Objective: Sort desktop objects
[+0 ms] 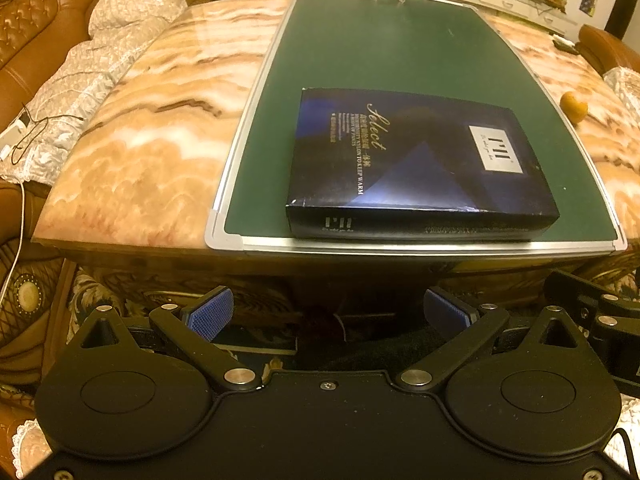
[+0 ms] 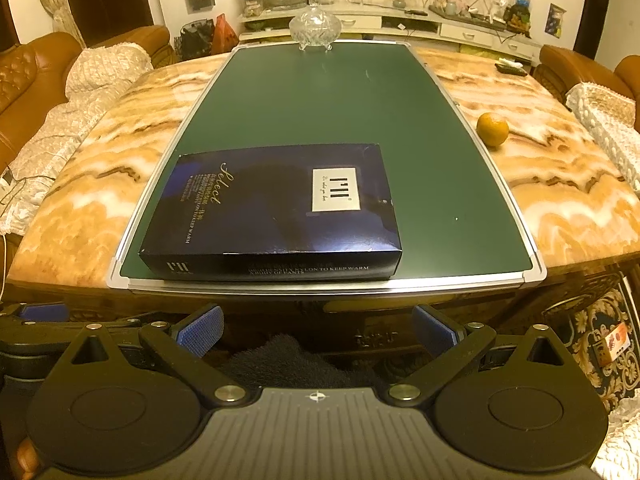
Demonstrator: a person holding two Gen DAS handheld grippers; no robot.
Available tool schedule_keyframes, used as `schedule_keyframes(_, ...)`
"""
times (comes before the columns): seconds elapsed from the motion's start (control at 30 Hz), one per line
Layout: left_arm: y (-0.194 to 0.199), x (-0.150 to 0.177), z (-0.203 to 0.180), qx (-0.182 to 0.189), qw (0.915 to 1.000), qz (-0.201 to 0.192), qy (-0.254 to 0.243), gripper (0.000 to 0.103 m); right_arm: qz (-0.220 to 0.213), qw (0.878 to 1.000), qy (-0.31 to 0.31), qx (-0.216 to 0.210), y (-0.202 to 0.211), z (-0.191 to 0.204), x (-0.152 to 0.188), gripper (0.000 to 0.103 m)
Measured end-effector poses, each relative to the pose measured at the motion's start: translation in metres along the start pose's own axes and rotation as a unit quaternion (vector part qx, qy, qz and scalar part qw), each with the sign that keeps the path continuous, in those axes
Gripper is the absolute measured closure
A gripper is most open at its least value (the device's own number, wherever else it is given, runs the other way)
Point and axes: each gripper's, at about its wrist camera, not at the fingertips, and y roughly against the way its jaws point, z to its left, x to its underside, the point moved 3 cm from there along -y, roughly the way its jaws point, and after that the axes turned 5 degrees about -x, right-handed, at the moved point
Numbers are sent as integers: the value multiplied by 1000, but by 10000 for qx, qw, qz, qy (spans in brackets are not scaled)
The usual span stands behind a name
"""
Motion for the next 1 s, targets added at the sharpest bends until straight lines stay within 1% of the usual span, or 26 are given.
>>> schedule_keyframes(0.53, -18, -11, -5, -27, 10000, 54, -40, 0, 165, 9998, -131, 19, -20, -6, -5, 0)
schedule_keyframes(1.0, -23, -16, -10, -91, 9999, 20, -81, 0, 210, 9996, -176, 0, -28, -11, -9, 0)
